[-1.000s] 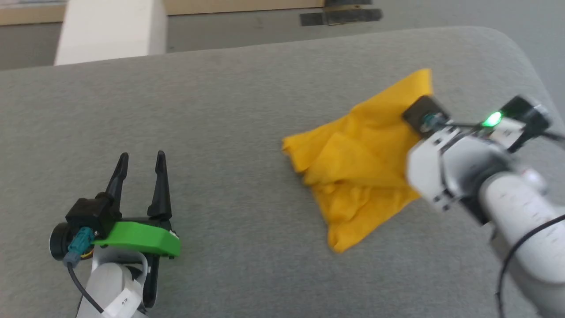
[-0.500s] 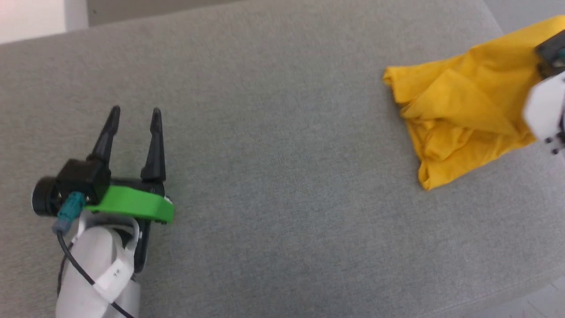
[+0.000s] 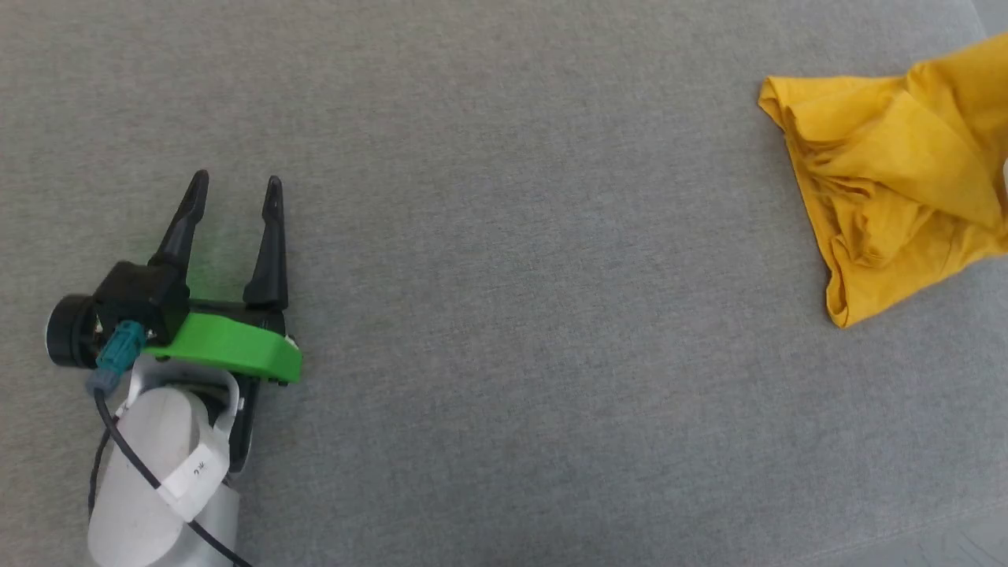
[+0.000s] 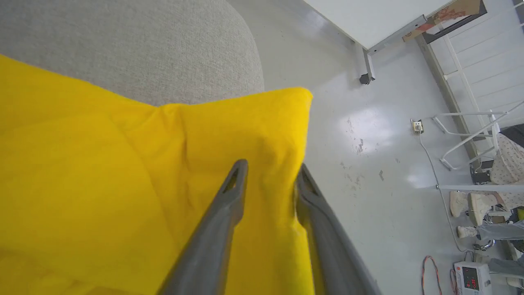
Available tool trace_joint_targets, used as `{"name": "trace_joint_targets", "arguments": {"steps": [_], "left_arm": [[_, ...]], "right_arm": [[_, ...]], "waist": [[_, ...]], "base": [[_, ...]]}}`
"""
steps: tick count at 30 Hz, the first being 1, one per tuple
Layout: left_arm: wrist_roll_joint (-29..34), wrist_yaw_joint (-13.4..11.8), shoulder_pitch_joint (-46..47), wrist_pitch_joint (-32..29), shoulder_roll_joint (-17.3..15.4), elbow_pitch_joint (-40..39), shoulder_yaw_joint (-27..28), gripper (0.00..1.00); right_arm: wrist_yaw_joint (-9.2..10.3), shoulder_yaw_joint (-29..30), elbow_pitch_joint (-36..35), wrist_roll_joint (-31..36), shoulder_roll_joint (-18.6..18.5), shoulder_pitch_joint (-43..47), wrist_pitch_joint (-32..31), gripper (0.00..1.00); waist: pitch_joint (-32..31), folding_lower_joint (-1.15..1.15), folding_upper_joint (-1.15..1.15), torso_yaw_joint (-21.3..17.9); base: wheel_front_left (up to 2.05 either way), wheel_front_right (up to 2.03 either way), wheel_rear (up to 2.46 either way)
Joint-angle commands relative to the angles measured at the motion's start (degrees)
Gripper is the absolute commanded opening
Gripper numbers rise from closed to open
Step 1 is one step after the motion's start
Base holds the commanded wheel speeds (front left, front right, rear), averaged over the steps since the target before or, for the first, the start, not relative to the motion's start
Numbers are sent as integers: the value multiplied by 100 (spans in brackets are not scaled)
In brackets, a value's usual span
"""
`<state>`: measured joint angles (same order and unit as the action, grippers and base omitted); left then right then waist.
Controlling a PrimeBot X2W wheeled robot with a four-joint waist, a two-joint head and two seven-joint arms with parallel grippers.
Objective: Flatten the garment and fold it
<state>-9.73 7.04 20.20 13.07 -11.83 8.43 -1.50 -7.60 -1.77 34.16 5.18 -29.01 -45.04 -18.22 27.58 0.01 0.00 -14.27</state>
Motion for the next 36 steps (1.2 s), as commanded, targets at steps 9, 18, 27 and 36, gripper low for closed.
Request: {"name": "trace_joint_targets", "arguments": {"steps": [9,18,27,36], "left_arm": [[-116,-93,-362,141,191,425,-44,100],[-200,-219,-792,182,441,558,-78,100],[-329,-231,-1143,190,604,669,-166,100],[-370,-200,-1298,192,694,728,-261,100]], "right_arm": [[11,689,156,-59,533,317,755,100],[11,1097,-772,-1226,1228,1391,1651,100],[11,1107,-2411,-1553,2041,2871,2227,100],[11,751,-3230,-1345,2562,4102,2602,100]], "waist": [[-1262,-1,0,239],[-2228,-1,0,657],[-2640,-1,0,1078],[-2749,-1,0,1332]], "base": [[0,0,0],[0,0,0],[0,0,0],[0,0,0]]}}
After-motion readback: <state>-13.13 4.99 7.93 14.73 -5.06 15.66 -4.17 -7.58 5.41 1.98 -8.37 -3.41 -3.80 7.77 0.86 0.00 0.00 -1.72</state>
